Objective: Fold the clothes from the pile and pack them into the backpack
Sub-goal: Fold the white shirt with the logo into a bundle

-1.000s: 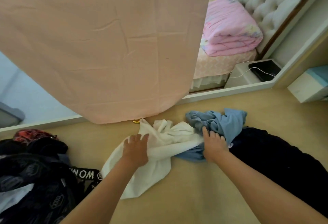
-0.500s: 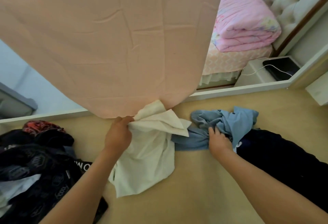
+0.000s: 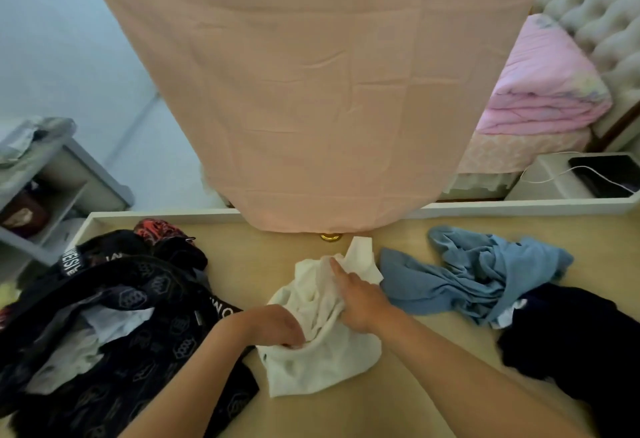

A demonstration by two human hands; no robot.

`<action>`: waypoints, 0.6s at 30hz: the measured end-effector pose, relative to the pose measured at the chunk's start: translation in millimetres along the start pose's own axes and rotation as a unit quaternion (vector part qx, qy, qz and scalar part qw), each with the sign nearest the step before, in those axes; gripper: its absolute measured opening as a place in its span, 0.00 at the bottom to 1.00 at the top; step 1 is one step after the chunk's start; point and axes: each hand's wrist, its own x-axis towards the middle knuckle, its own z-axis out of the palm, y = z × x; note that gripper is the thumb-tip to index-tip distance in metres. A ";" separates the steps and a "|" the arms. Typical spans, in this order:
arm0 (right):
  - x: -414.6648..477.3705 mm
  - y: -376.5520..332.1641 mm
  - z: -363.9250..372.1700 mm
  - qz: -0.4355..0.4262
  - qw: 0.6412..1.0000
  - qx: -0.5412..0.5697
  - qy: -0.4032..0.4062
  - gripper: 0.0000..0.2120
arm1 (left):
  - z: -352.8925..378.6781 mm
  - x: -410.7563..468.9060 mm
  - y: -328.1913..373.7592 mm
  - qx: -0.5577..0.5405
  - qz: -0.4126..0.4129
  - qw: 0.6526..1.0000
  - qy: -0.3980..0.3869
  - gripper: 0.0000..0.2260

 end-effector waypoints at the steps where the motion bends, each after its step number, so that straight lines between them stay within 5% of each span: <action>1: 0.0 -2.7 3.7 0.007 0.999 -0.030 -0.018 0.42 | 1.9 0.0 -3.9 0.002 0.006 1.000 0.018 0.10; 4: -4.1 -10.6 13.7 0.005 0.997 -0.058 -0.055 0.26 | 5.3 1.7 -17.4 -0.018 0.029 0.978 0.207 0.10; 6: -9.2 -19.2 19.5 -0.026 0.997 -0.073 -0.002 0.13 | 7.9 5.6 -24.7 -0.027 0.095 0.942 0.321 0.23; 9: -19.1 -31.8 23.7 -0.107 0.977 -0.093 0.157 0.10 | 8.1 10.4 -24.8 -0.010 0.148 0.944 0.295 0.46; 11: -29.9 -43.6 24.2 -0.138 0.968 -0.052 0.203 0.16 | 9.9 15.6 -24.6 -0.014 0.137 0.969 0.203 0.50; 14: -47.9 -56.6 26.8 -0.080 0.986 0.044 0.136 0.16 | 17.7 21.7 -31.2 0.038 0.120 0.983 0.134 0.39; 18: -70.3 -50.6 43.1 0.015 0.995 -0.032 0.096 0.17 | 22.6 25.6 -38.3 0.038 0.155 0.962 0.223 0.14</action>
